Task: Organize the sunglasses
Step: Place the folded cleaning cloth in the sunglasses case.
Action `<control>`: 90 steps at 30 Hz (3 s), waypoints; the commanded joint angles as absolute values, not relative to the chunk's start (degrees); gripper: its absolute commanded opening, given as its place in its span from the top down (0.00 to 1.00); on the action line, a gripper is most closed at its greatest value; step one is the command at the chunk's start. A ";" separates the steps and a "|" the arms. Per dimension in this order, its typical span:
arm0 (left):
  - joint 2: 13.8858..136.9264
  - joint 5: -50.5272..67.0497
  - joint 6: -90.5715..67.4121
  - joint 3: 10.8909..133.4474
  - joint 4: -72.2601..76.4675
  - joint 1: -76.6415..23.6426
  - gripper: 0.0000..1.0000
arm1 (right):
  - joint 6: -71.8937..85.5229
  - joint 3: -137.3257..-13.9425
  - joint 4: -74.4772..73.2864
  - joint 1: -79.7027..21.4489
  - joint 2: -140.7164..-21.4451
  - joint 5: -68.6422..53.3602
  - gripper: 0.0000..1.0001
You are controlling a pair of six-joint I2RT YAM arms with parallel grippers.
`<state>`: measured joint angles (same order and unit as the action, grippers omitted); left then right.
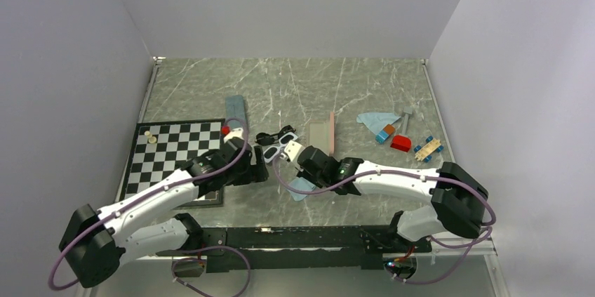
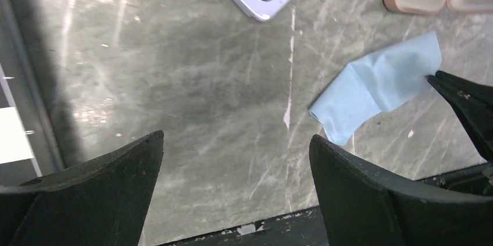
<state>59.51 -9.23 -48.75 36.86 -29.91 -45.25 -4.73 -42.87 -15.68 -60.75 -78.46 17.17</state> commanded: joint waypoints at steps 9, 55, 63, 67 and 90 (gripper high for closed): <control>52.49 -13.09 -45.95 34.83 -31.70 -39.00 0.01 | -23.68 -46.49 -15.09 -61.08 -80.92 23.93 1.00; 54.84 -3.01 -39.16 31.90 -25.56 -24.24 0.01 | -57.01 -46.22 -3.64 -58.93 -83.18 33.27 1.00; 54.67 -2.51 -38.52 31.99 -25.79 -23.00 0.01 | -60.80 -47.20 -0.91 -57.41 -85.58 34.34 1.00; 54.54 -2.21 -38.29 31.95 -25.84 -22.30 0.01 | -62.33 -48.12 -0.27 -57.30 -86.73 34.09 1.00; 56.14 -0.53 -37.17 31.47 -24.92 -19.19 0.01 | -62.78 -51.00 5.14 -52.38 -95.79 32.97 1.00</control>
<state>55.90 -1.28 -38.11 31.79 -26.76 -19.77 -62.39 -48.93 1.41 -53.15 -94.67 32.97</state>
